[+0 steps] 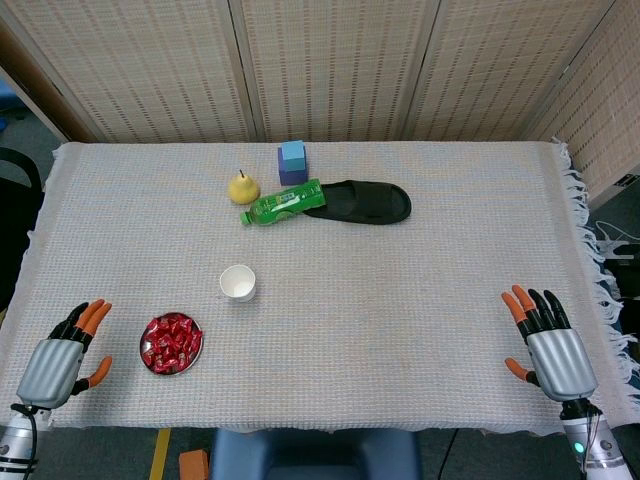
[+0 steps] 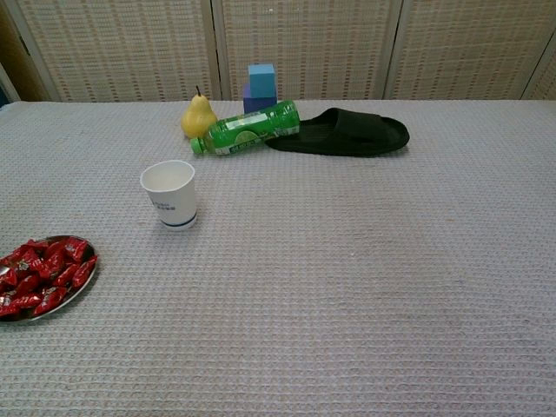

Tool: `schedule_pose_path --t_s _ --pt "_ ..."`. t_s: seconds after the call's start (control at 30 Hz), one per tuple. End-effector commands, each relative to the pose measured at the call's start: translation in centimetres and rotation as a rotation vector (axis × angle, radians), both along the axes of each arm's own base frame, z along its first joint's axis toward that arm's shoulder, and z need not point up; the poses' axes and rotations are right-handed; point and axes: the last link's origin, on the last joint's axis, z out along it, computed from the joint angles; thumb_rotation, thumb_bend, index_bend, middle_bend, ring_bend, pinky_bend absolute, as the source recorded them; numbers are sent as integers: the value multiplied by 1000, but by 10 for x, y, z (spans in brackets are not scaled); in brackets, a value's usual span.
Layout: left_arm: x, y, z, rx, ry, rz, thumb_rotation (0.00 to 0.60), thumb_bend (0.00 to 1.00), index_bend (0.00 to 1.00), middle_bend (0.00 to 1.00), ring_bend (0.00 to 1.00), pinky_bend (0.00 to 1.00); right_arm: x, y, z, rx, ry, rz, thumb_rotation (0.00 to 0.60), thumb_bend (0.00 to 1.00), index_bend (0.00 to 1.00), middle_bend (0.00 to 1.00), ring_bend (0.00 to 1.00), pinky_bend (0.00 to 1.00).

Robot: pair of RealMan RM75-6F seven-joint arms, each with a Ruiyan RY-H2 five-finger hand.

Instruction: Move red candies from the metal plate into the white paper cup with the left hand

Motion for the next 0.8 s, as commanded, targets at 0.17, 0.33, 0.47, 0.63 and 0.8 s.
schedule_pose_path --t_s 0.17,0.33,0.47,0.63,0.8 --pt "10 3 -30 24 54 -48 600 384 49 824 843 958 -2 -4 -6 -2 26 -19 600 57 0 0 0 0" --pt "23 9 -51 -14 46 -34 600 385 92 992 995 1000 -2 -5 -7 3 32 -25 600 57 0 0 0 0" --pt "28 11 -67 -64 77 -5 600 385 119 1000 1000 1000 0 -4 -9 12 37 -20 600 57 0 0 0 0" --pt "35 18 -80 -112 119 35 600 384 138 1000 1000 1000 -1 -4 -12 33 38 -21 600 57 0 0 0 0" --pt "41 24 -89 -141 146 62 600 380 152 1000 1000 1000 -1 -4 -11 35 37 -27 600 57 0 0 0 0"
